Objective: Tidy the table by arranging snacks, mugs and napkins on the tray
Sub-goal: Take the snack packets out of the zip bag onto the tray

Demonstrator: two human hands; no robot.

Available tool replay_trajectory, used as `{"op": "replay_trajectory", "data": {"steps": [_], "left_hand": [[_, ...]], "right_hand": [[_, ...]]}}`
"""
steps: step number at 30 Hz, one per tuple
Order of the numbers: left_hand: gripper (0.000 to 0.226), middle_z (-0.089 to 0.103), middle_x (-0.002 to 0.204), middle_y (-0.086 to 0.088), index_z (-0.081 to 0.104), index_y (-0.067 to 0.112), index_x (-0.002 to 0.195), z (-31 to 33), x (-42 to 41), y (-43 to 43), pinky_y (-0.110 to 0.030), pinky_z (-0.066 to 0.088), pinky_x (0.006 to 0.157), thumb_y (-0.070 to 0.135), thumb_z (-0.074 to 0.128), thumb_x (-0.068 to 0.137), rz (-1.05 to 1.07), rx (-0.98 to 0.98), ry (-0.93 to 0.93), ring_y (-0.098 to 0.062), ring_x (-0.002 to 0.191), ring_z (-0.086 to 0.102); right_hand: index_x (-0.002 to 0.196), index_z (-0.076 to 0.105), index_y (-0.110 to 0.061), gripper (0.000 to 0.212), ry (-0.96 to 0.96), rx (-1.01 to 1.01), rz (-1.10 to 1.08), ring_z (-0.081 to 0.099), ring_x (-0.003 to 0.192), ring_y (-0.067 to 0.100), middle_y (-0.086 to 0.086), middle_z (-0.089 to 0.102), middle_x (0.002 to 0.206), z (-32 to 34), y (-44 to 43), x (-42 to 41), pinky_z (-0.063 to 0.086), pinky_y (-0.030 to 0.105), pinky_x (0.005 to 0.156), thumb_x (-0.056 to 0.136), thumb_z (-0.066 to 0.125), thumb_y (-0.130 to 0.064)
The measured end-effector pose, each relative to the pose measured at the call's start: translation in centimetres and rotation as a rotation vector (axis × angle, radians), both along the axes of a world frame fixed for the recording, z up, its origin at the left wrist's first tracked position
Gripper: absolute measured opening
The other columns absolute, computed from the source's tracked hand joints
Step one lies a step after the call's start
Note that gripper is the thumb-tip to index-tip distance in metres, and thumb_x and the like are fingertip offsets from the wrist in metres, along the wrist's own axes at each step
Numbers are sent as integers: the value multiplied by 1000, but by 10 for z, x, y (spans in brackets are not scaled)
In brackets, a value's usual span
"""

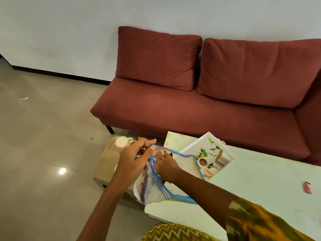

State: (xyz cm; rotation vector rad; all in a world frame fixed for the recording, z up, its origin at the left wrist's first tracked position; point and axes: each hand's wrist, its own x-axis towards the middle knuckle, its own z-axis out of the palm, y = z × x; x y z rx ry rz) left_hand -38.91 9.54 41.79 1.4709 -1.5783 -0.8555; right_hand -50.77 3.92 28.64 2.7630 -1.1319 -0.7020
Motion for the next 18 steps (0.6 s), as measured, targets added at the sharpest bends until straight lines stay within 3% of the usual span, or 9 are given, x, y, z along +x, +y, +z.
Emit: {"op": "replay_trajectory", "data": {"steps": [4,7,12,18], "left_hand": [[24,63,73,8,50,34,73,-1,-19,-3,-5,45,48,15,56,88,35,-1,-23,3,61,64],[18,64,74,5,51,26,71,-5,-34,-8,-8,46,47,19,55,88,89,3,-38,1,56,61],[18,63,75,1,54,2,85,-17,-71,-19,-8,45,43,20,54,89,160,51,-87,0,51,60],[6,58,64,3,55,12,86,-32,-114,-30,-6,41,40,16,53,90,223,109,-130,-7,56,57]], "right_hand": [[115,51,-3,30,-83,-18,-51,53,109,32,17,59,116,-3,-1,-19,44,43,96,91,55,-21],[105,58,-2,20,-176,8,-11,58,99,31,16,64,104,5,-5,-38,47,39,86,90,57,-15],[110,57,-1,28,-474,213,-231,59,103,34,20,59,115,17,-3,-74,48,41,88,85,63,-12],[112,54,-2,27,-769,157,-343,58,101,36,19,53,122,51,5,-137,49,39,82,85,59,-4]]}}
